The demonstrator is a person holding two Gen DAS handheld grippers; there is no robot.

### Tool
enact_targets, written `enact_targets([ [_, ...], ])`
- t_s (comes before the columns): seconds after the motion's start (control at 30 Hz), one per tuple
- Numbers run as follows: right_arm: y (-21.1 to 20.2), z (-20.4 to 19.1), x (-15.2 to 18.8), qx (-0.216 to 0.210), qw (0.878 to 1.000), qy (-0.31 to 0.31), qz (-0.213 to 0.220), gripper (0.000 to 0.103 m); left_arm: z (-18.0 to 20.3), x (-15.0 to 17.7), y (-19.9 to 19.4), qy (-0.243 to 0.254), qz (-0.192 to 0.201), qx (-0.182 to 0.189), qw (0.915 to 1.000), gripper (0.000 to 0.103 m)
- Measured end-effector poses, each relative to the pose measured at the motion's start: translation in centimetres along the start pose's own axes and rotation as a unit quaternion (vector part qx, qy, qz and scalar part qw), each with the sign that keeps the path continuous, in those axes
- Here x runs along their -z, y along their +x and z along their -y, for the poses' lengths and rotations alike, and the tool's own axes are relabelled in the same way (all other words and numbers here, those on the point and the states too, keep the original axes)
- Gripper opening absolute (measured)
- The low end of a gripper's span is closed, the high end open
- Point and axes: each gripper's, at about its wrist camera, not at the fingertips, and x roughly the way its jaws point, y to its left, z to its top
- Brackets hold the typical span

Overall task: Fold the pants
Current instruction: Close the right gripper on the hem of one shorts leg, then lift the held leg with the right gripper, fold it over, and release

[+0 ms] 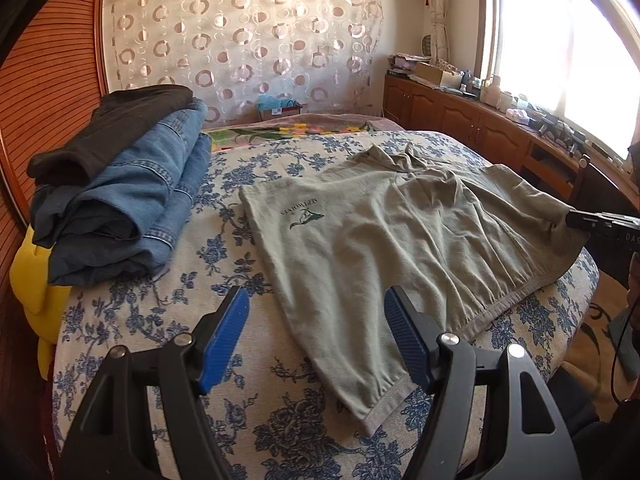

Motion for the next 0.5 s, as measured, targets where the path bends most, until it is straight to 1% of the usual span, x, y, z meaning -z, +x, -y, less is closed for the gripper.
enact_targets([
  [0.17,1.5,-3.5,-2.5,-0.037,0.999,-0.036,0.015,0.003,-1.0,-0.2,-0.9,-0.008,0.008,-0.009,0.9999,0.07],
  [0.3,3.1,-7.2,-4.0,-0.079,0.995,-0.06,0.017,0.003,-1.6,-0.5,-1.5,-0.008,0.013,-0.019,0.9997,0.07],
  [0.5,4.6,-12.0,-5.0,-0.122,0.988,-0.095,0.019,0.003,-2.5,-1.4,-3.0,0.001,0.028,-0.036,0.9989,0.07],
])
